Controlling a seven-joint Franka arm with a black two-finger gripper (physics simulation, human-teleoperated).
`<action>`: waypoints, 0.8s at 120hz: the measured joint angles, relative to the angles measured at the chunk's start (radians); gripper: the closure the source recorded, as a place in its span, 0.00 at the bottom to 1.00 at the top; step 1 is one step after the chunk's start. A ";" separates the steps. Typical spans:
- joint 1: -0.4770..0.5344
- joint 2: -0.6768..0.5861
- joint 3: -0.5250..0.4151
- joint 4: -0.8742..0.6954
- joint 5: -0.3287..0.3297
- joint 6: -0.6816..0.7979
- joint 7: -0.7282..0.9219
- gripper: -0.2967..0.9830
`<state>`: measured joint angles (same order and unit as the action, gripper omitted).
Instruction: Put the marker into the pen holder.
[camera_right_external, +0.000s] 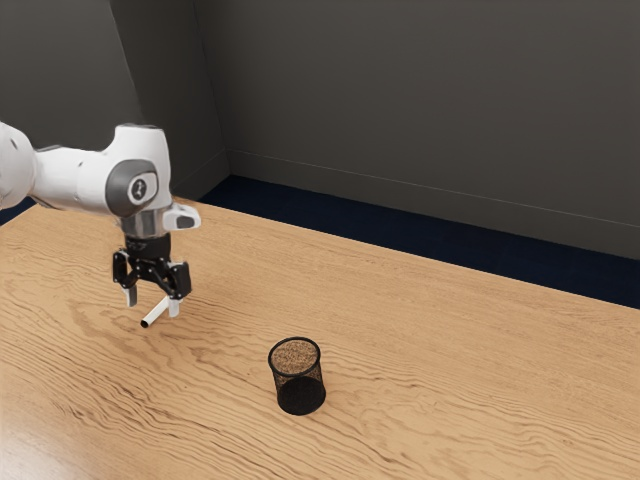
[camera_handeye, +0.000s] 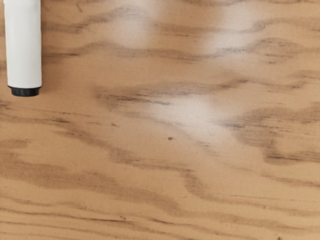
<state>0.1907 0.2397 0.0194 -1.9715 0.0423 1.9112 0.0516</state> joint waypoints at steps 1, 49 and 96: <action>0.000 0.002 0.000 -0.005 0.003 0.013 0.000 0.23; 0.058 0.112 0.002 -0.049 0.045 0.379 0.044 0.38; 0.098 0.132 0.000 -0.063 0.041 0.434 0.076 0.54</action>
<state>0.2884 0.3716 0.0197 -2.0345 0.0838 2.3451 0.1272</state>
